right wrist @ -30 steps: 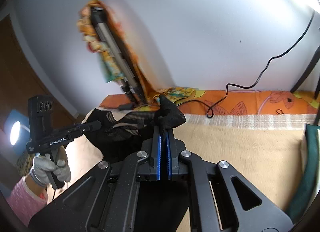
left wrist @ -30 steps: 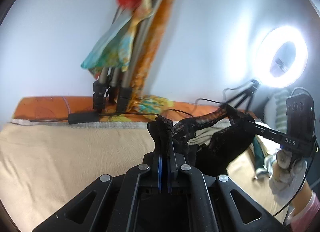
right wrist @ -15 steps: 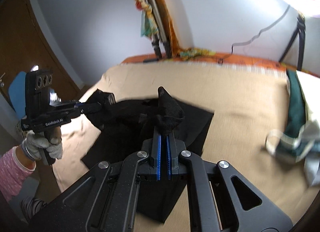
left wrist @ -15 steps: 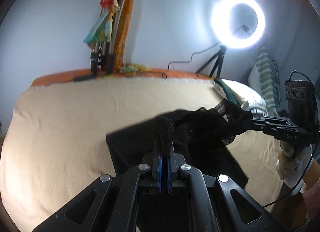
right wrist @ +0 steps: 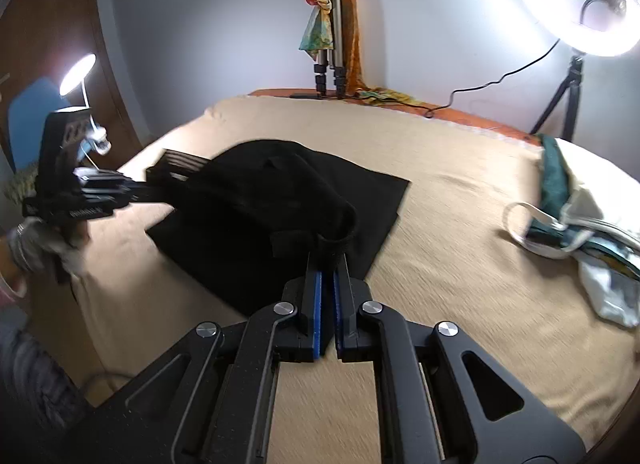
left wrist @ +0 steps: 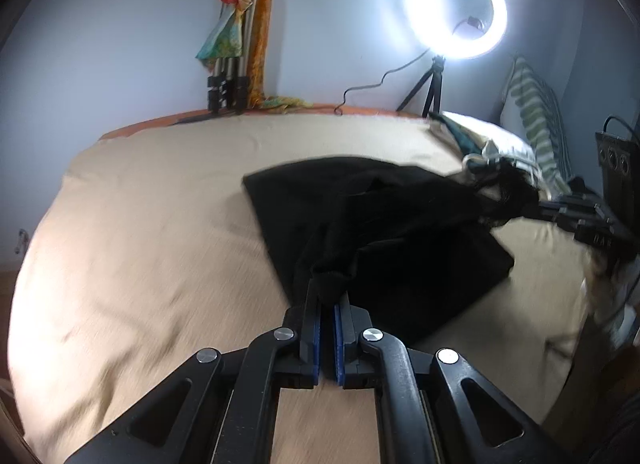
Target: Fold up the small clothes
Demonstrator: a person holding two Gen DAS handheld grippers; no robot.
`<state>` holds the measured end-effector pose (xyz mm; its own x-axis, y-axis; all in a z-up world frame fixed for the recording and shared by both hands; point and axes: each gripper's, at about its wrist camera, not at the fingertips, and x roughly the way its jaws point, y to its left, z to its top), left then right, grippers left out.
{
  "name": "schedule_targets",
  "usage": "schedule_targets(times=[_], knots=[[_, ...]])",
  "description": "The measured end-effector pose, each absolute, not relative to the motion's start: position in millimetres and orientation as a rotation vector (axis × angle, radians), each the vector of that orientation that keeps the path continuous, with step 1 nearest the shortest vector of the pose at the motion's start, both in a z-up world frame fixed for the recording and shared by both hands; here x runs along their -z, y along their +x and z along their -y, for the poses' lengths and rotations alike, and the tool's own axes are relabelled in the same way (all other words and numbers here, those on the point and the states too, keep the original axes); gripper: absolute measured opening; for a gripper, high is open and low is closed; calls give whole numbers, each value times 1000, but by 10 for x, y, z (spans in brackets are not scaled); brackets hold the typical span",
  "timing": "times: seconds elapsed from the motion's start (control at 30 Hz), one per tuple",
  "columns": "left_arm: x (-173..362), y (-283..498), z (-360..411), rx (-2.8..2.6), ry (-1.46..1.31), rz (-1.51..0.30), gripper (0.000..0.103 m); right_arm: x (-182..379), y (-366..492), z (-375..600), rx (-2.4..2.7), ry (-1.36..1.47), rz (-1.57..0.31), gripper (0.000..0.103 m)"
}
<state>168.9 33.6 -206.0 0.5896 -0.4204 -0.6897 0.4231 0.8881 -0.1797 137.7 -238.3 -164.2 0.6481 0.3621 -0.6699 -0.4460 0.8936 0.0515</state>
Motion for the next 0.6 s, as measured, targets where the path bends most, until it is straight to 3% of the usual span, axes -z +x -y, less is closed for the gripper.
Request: schedule_targets(times=[0.1,0.2,0.27,0.3,0.43,0.6], knots=[[2087,1522,-508,482,-21,-817,5,1698,1217,2495,-450,-128,-755,6],[2047,1393,-663,481,-69,-814,20,1693,1108,2622,-445,-71,-773,12],[2016,1332,-744,478,-106,-812,25,1651,1039,2689,-455,-15,-771,46],[2017,1334,-789,482,-143,-824,27,1636,1020,2735,-452,34,-772,53],[2129,1452,-928,506,-342,-907,41,1753,1111,2817,-436,208,-863,55],[2387,1628,-976,525,-603,-1003,44,2013,1226,2788,-446,384,-977,55]])
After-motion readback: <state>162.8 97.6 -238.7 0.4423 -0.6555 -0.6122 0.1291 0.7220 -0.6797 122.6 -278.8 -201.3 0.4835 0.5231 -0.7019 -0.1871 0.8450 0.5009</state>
